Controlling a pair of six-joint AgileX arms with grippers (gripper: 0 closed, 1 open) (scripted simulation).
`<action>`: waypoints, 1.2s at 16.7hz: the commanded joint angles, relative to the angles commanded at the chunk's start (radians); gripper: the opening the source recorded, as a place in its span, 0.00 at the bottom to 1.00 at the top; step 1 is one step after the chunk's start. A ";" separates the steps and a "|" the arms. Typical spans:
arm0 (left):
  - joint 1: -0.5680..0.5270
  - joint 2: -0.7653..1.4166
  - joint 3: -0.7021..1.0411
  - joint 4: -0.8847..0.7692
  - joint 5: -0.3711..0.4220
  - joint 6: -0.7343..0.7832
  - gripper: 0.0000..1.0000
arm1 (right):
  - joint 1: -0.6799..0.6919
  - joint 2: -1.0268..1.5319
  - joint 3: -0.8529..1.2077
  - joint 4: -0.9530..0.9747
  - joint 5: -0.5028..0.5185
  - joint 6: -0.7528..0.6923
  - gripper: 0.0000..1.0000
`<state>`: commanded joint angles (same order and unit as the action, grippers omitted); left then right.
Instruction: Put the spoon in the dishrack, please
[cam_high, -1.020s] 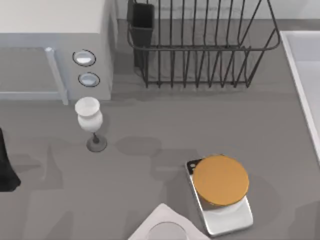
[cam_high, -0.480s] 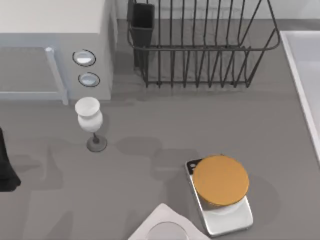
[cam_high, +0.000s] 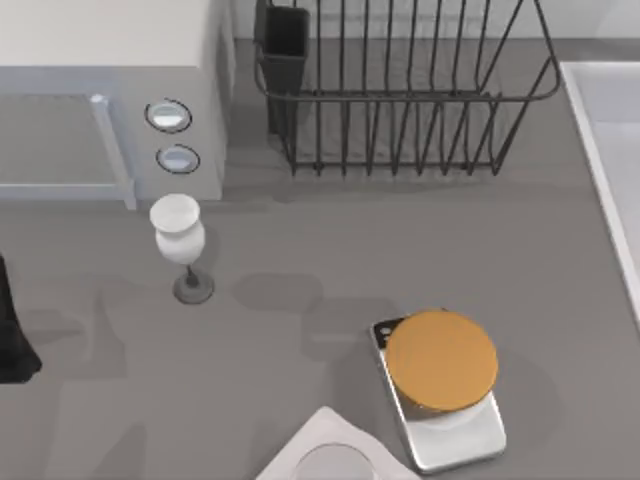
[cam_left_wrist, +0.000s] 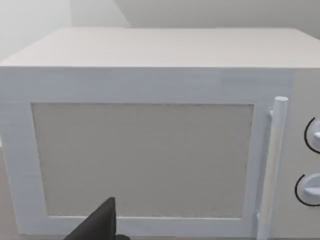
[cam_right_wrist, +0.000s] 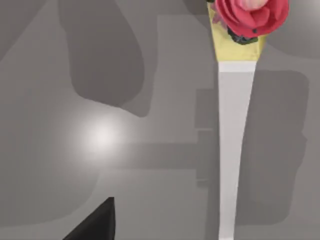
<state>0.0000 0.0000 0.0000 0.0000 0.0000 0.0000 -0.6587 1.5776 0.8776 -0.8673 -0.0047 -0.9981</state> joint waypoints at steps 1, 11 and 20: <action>0.000 0.000 0.000 0.000 0.000 0.000 1.00 | 0.000 0.026 -0.028 0.062 0.000 0.001 1.00; 0.000 0.000 0.000 0.000 0.000 0.000 1.00 | 0.001 0.131 -0.143 0.274 0.000 0.003 1.00; 0.000 0.000 0.000 0.000 0.000 0.000 1.00 | 0.001 0.131 -0.143 0.274 0.000 0.003 0.32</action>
<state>0.0000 0.0000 0.0000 0.0000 0.0000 0.0000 -0.6575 1.7086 0.7347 -0.5938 -0.0045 -0.9953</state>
